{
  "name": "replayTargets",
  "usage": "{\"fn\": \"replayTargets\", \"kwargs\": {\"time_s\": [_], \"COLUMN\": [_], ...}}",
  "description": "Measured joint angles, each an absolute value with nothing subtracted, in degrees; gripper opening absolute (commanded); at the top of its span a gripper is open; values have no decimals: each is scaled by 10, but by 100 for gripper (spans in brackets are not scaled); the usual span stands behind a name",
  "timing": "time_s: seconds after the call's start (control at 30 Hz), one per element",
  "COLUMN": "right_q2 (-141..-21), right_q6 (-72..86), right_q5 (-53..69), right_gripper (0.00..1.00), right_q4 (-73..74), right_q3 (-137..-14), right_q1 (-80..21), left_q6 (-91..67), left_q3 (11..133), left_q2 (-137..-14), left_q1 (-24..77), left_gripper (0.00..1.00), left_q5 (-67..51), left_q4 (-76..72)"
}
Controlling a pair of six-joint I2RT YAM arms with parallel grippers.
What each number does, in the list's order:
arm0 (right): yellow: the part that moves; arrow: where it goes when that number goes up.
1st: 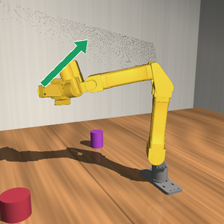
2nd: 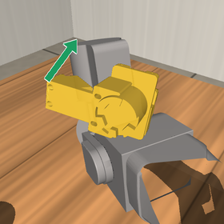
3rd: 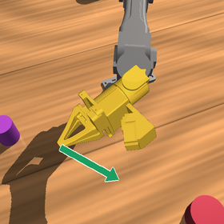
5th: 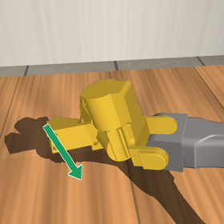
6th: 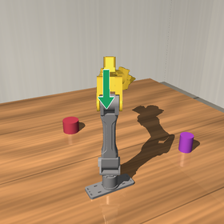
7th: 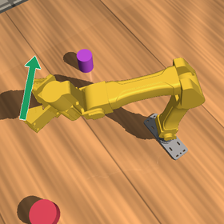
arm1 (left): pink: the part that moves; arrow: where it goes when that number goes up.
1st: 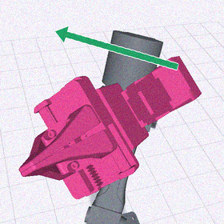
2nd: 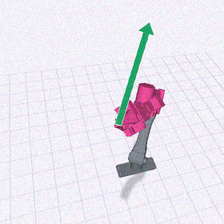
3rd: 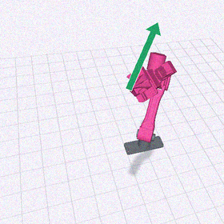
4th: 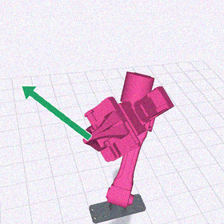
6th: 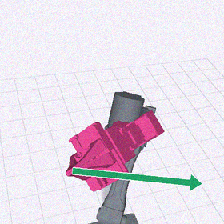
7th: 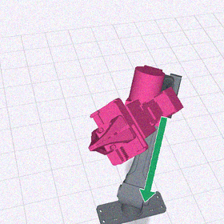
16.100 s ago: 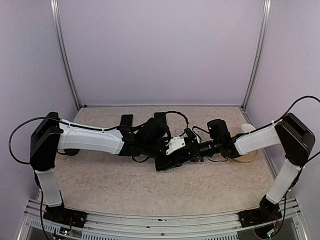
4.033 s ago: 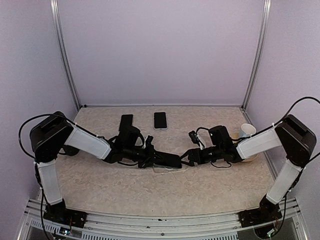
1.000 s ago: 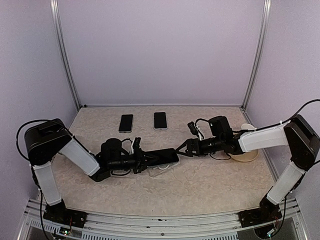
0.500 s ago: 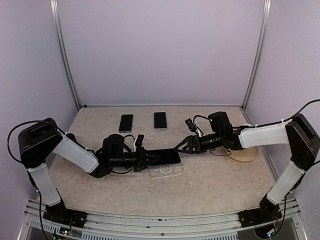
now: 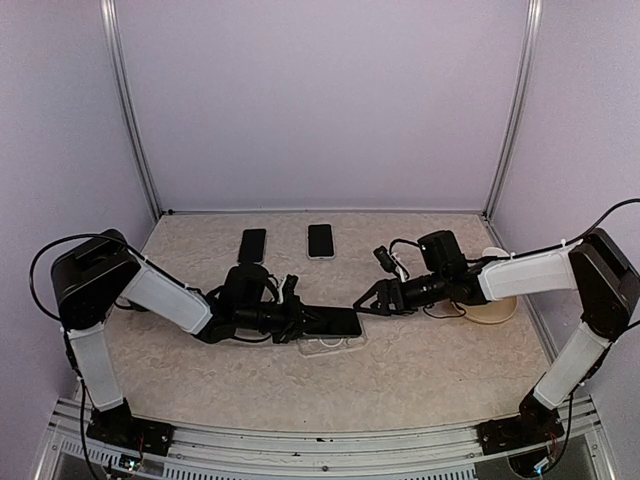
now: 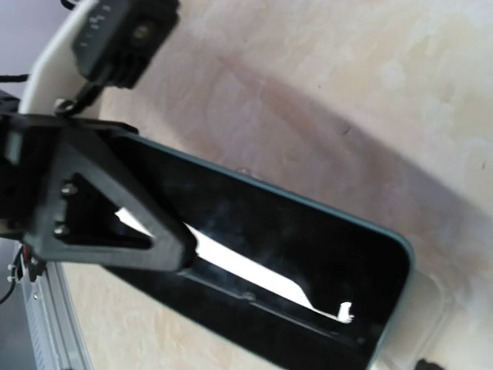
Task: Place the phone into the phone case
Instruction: Install the phone on the phone case.
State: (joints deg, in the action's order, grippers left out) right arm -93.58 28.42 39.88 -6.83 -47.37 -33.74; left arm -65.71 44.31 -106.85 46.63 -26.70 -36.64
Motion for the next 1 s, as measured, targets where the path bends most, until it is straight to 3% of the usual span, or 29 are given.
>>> {"fn": "replayTargets", "kwargs": {"time_s": [1.0], "right_q2": [-1014], "right_q6": [304], "right_q5": [403], "right_gripper": [90], "right_q4": [-145], "right_q3": [-427], "right_q1": [-351], "left_q6": [-748], "left_q3": [458], "left_q2": [-1136], "left_q1": [464], "left_gripper": [0], "left_q5": [-304], "left_q4": [-410]}}
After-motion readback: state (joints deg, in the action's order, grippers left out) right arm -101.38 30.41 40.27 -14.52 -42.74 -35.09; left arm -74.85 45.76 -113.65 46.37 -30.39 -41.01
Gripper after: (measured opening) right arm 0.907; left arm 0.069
